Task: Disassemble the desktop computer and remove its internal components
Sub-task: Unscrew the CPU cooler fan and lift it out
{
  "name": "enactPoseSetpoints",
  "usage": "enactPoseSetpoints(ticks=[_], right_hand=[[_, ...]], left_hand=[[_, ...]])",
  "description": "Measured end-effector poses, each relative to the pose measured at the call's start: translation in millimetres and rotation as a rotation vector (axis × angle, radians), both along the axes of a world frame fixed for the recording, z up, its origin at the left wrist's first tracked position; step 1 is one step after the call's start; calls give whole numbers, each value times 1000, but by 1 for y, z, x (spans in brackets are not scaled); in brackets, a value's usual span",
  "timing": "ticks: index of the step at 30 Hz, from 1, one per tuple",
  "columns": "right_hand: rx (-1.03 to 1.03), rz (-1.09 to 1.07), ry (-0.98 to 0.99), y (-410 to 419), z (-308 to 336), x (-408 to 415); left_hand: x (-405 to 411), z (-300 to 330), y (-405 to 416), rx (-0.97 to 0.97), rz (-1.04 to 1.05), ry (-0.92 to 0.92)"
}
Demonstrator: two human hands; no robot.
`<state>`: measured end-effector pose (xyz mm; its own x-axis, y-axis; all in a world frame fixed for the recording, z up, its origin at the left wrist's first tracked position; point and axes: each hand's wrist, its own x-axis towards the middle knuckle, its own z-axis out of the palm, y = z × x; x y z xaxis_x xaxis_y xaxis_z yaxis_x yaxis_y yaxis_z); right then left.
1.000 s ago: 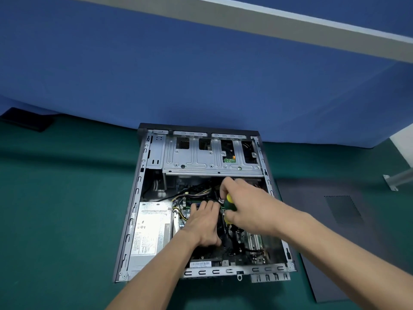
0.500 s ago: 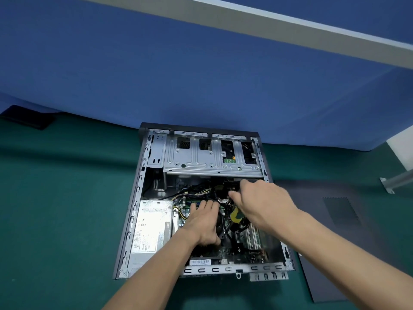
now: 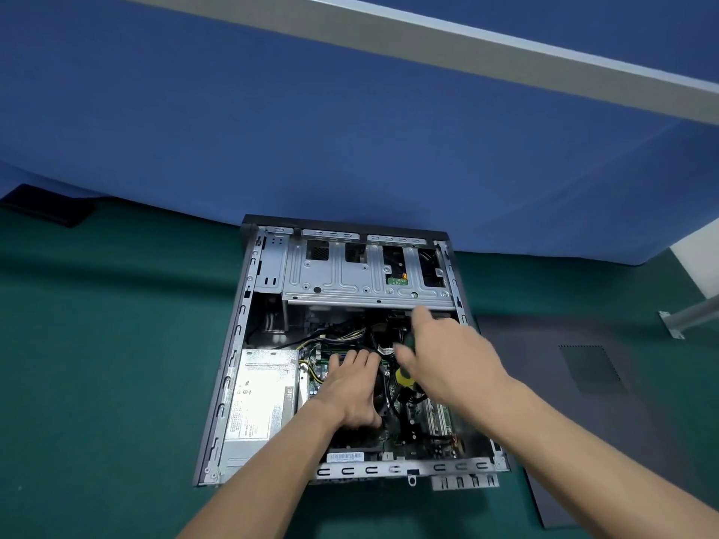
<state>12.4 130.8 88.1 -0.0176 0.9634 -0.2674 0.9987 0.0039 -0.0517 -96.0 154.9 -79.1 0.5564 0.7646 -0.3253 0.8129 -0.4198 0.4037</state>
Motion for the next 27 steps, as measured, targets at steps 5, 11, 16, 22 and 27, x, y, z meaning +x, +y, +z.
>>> enactPoseSetpoints(ticks=[5,11,16,22,27], right_hand=[[-46,89,39,8,4,4],[58,-9,-331,4,6,8],[-81,94,-22,0,8,3],[-33,9,-83,7,6,14],[-28,-11,-9,1,4,9]], left_hand=[[0,-1,0,8,0,8],[1,-1,0,-2,5,2],[0,-1,1,9,4,-5],[0,-1,-1,29,-13,17],[0,1,0,30,-25,26]])
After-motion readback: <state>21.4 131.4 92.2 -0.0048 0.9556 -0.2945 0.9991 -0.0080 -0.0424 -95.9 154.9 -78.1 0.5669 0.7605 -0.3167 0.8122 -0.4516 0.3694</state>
